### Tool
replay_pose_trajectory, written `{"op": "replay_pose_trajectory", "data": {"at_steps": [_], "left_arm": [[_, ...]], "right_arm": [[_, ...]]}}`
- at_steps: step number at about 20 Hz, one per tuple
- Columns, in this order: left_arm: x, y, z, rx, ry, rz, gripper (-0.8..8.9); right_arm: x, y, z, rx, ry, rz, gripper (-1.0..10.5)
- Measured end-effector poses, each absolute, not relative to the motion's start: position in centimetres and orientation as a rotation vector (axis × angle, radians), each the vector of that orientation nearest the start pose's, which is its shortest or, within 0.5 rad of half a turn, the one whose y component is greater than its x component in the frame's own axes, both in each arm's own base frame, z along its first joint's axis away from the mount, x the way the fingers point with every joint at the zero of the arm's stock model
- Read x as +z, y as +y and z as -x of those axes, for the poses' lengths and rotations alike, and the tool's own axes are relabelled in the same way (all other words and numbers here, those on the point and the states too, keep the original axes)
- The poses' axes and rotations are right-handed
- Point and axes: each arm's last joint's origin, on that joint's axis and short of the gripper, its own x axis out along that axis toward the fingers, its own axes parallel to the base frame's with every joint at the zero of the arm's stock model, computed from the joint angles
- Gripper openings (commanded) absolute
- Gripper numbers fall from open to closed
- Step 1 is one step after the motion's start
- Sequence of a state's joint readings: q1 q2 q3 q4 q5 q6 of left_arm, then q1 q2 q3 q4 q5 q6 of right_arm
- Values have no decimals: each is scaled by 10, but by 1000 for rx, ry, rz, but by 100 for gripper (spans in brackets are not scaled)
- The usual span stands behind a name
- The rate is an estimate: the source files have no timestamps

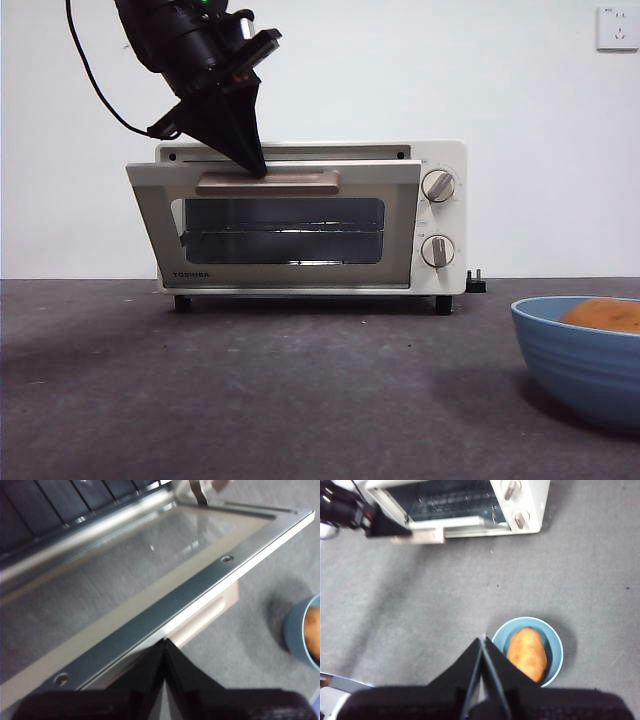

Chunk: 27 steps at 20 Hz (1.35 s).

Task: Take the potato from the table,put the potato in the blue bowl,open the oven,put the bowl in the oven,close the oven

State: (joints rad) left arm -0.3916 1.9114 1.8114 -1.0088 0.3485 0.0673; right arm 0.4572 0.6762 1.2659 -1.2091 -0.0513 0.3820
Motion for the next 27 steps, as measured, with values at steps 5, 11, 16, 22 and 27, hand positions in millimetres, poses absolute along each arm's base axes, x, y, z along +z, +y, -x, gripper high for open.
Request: {"op": "replay_pose_trajectory", "data": {"at_steps": [5, 11, 16, 22, 27], "left_arm": [[299, -176, -358, -664, 1134, -159, -6], [291, -180, -351, -600, 1201, -220, -6], [257, -183, -342, -575, 1320, -239, -6], [240, -186, -338, -549, 1370, -238, -6], [240, -191, -336, -540, 1365, -263, -6]], "right_arm": [[399, 19, -35, 380, 644, -252, -8], [393, 14, -27, 329, 708, -234, -8], [393, 14, -28, 317, 703, -233, -8], [393, 14, -28, 317, 703, -233, -8], [393, 14, -28, 310, 701, -230, -8]]}}
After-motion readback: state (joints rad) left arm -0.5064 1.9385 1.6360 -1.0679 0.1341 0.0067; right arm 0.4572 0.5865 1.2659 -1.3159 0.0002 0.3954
